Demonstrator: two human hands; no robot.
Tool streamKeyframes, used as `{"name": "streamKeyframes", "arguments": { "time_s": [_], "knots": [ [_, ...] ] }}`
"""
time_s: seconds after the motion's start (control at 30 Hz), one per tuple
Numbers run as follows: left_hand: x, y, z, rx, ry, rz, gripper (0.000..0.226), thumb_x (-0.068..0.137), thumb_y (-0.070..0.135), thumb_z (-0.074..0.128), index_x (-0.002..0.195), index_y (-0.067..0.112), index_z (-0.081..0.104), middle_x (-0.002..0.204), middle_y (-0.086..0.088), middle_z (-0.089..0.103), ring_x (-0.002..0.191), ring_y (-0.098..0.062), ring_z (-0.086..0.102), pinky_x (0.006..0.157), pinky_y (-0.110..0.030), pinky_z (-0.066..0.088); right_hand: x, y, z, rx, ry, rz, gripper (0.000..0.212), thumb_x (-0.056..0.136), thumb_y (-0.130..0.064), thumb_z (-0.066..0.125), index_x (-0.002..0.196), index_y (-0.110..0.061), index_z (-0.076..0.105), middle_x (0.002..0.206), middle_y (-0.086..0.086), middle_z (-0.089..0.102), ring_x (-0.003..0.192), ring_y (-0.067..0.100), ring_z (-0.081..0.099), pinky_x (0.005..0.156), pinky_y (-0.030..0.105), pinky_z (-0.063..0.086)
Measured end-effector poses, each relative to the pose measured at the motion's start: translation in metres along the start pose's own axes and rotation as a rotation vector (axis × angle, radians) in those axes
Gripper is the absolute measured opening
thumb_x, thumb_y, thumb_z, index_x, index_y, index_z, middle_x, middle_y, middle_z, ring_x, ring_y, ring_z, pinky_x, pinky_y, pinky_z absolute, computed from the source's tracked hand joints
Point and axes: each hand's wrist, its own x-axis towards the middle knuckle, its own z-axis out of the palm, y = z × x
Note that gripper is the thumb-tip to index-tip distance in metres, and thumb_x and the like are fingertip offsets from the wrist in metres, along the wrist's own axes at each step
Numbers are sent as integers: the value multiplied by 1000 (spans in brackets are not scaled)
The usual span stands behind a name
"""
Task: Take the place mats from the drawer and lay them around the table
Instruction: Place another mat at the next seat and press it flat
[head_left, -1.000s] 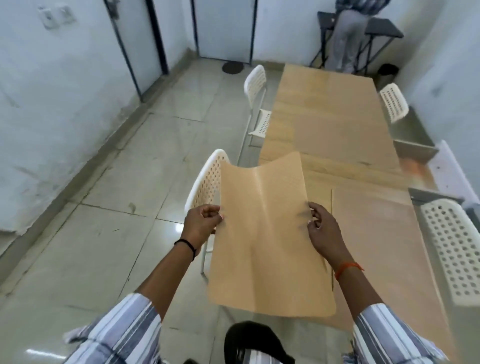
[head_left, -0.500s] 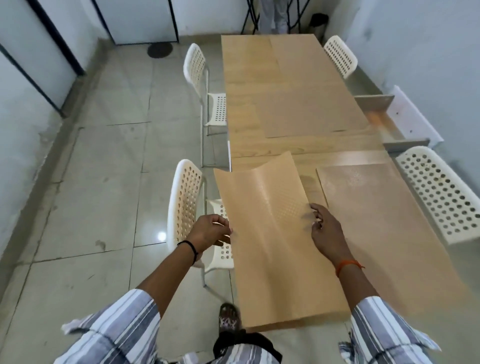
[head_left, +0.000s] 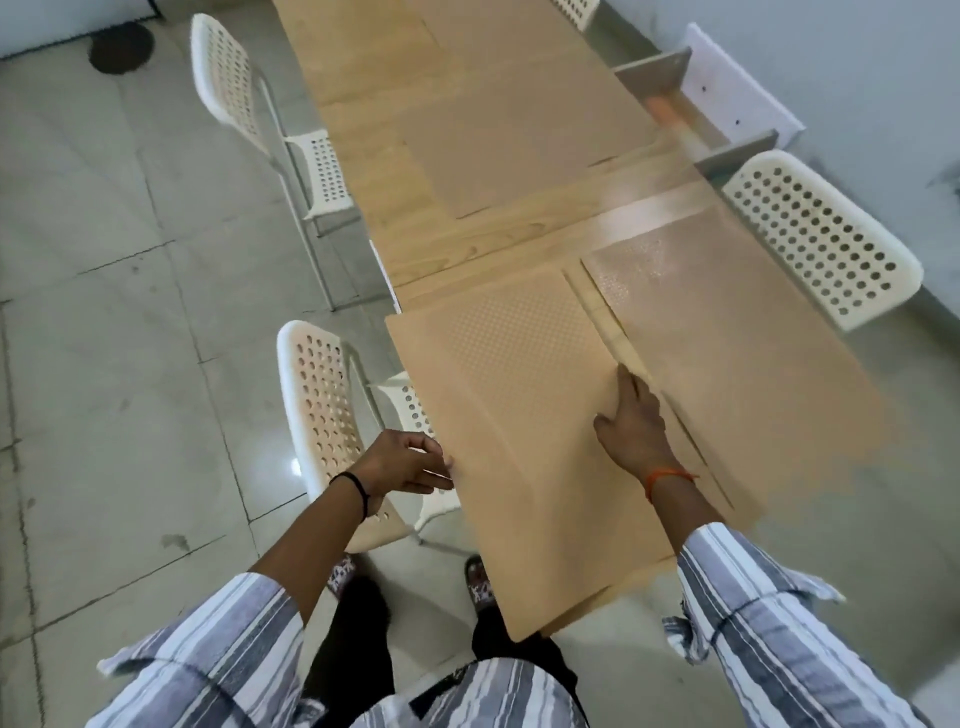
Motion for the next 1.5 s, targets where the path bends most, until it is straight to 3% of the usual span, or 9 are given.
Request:
{"name": "streamKeyframes", "arguments": {
  "time_s": [0.17, 0.37, 0.5, 0.57, 0.7, 0.9, 1.0, 1.17, 1.5],
  "knots": [
    [16, -10, -17, 30, -157, -54, 8, 87, 15, 70, 90, 10, 65, 97, -14, 75, 91, -27, 74, 79, -31, 55, -23, -8, 27, -125, 94, 4, 75, 93, -22, 55, 156, -15, 15, 165, 7, 7, 150, 30, 9, 120, 49, 12],
    [31, -13, -24, 224, -309, -41, 9, 92, 10, 61, 83, 10, 63, 97, -13, 76, 80, -18, 74, 68, -25, 53, -94, -63, 76, 7, 132, 15, 78, 84, -53, 54, 151, -20, 32, 161, 5, 24, 147, 29, 21, 119, 48, 22],
    [35, -17, -30, 454, -340, 32, 9, 89, 6, 62, 95, 2, 67, 91, -13, 75, 68, -19, 72, 59, -26, 51, -137, -96, 125, -124, 121, 63, 89, 79, -49, 70, 152, -20, 29, 162, 3, 19, 148, 27, 19, 119, 47, 20],
    [39, -18, -33, 672, -298, 153, 10, 87, 9, 62, 92, 7, 69, 85, -8, 76, 67, -19, 73, 58, -26, 53, -149, -99, 141, -129, 131, 153, 93, 78, -49, 71, 153, -20, 25, 164, 3, 14, 149, 28, 16, 120, 48, 17],
    [49, -3, -37, 1190, -189, 673, 12, 88, 24, 61, 96, 24, 70, 85, 10, 73, 74, -11, 68, 69, -29, 55, -159, -99, 157, -115, 158, 270, 89, 80, -36, 71, 153, -17, 24, 164, 7, 10, 150, 32, 13, 119, 51, 17],
    [78, 15, -37, 1480, -315, 1112, 47, 81, 23, 70, 127, 19, 58, 130, -3, 57, 118, -26, 53, 92, -42, 48, -153, -96, 166, -124, 235, 325, 83, 76, -25, 74, 148, -14, 35, 161, 10, 22, 147, 35, 23, 114, 57, 27],
    [93, 21, -43, 1657, -379, 1071, 73, 78, 35, 75, 143, 26, 44, 157, -2, 31, 143, -27, 28, 113, -47, 29, -149, -100, 168, -103, 254, 339, 83, 76, -23, 74, 148, -14, 35, 162, 11, 21, 148, 35, 21, 114, 59, 26],
    [114, 40, -47, 1751, -402, 1050, 71, 89, 34, 64, 150, 36, 28, 163, 4, 11, 150, -24, 8, 118, -53, 14, -144, -100, 166, -71, 258, 332, 77, 85, -22, 68, 152, -23, 29, 165, 7, 8, 152, 31, 8, 118, 57, 18],
    [128, 77, -38, 1864, -515, 1004, 72, 89, 32, 64, 151, 36, 26, 163, 5, 8, 150, -25, 6, 116, -53, 21, -120, -105, 155, -7, 173, 407, 92, 87, -17, 70, 156, -34, 12, 166, -2, -7, 153, 27, -5, 120, 58, 10]
  ]
}}
